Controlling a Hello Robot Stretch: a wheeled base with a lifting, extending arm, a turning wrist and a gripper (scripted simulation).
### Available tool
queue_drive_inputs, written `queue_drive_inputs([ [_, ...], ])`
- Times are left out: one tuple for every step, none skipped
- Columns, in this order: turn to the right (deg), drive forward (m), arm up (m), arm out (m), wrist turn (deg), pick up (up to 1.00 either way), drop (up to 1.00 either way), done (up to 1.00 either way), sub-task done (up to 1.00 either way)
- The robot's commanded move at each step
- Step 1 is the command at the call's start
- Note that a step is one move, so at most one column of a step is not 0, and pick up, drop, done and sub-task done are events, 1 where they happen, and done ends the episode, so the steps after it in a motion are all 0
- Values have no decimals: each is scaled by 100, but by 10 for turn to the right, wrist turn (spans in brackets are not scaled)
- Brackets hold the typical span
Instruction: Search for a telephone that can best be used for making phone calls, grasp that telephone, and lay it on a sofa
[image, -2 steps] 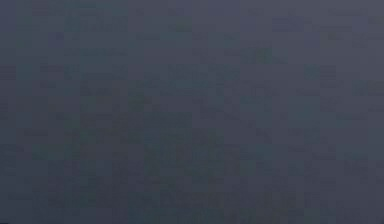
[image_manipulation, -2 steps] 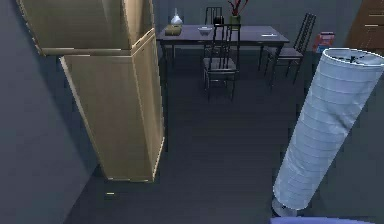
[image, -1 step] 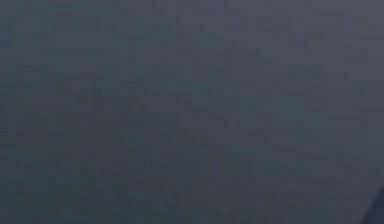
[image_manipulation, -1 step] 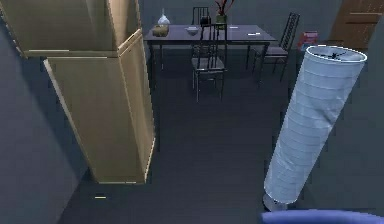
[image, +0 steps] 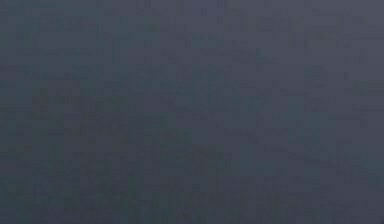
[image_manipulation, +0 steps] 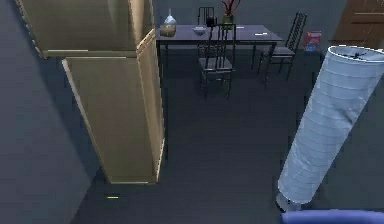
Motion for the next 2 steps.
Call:
queue_drive_inputs([
  [-450, 0, 0, 0, 0, 0, 0, 0, 0],
  [-420, 0, 0, 0, 0, 0, 0, 0, 0],
])
